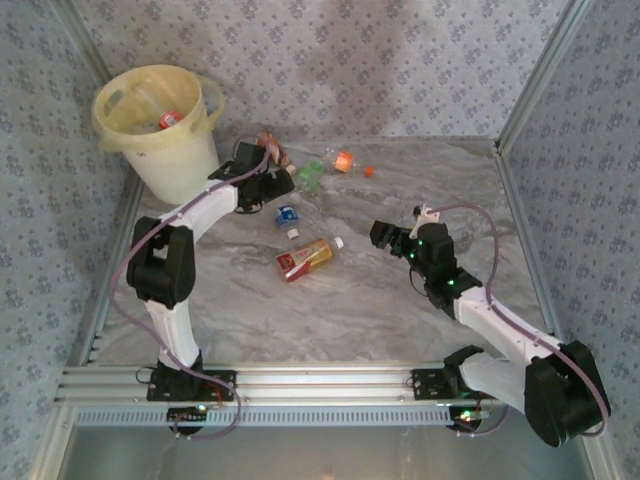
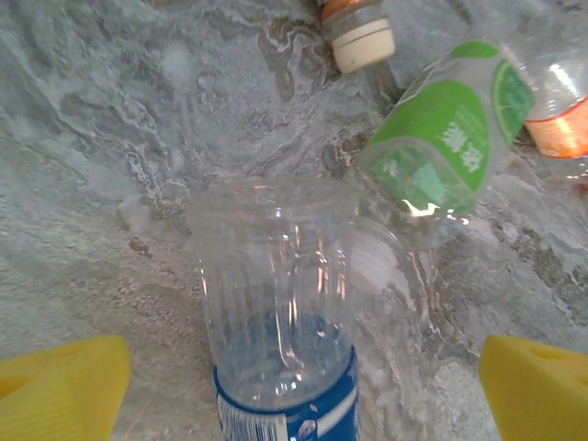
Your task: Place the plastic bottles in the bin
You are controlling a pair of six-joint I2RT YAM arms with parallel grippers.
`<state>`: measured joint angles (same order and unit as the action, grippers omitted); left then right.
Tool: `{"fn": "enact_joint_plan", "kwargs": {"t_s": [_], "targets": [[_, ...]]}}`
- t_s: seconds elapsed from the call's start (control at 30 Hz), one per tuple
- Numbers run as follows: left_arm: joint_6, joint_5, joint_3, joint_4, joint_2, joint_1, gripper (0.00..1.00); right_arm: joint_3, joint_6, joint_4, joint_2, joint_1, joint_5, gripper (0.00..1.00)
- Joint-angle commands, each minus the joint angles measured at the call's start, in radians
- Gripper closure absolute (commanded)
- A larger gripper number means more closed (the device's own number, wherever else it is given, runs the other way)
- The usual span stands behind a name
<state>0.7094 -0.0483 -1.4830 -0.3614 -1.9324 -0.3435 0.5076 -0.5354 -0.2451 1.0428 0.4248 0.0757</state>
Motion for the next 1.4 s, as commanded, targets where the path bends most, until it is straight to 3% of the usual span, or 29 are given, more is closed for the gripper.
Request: {"fn": "enact_joint_plan", "kwargs": {"t_s": [0.0,0.2,0.4,0.73,0.93,1.13,1.37], "targets": [[0.061,-0.019,0.023,0.085,-0.037,0.019,0.02,0.000,-0.008,0.042,-0.028,-0.004,0.018,0.00],[0.055,-0.099,0.053,0.238,-0.099,0.030,0.04,0.001,-0.001,0.066,-0.043,-0.005,0.027,0.00],[0.079,-0.145,0.056,0.330,-0.151,0.046,0.13,0.001,0.000,0.066,-0.044,-0.006,0.038,0.00],[0.042,-0.162,0.075,0.355,-0.129,0.063,0.43,0.008,0.000,0.075,-0.045,-0.004,0.044,0.00],[-0.003,-0.165,0.092,0.337,-0.037,0.077,0.44,0.012,0.017,0.057,-0.047,-0.004,0.019,0.00],[-0.191,-0.047,0.088,0.314,0.208,0.077,0.43,0.001,0.102,-0.100,-0.044,0.031,-0.143,0.00],[-0.494,0.291,0.002,0.371,0.398,0.099,0.42,0.040,0.147,-0.278,0.039,0.104,-0.236,0.00]]}}
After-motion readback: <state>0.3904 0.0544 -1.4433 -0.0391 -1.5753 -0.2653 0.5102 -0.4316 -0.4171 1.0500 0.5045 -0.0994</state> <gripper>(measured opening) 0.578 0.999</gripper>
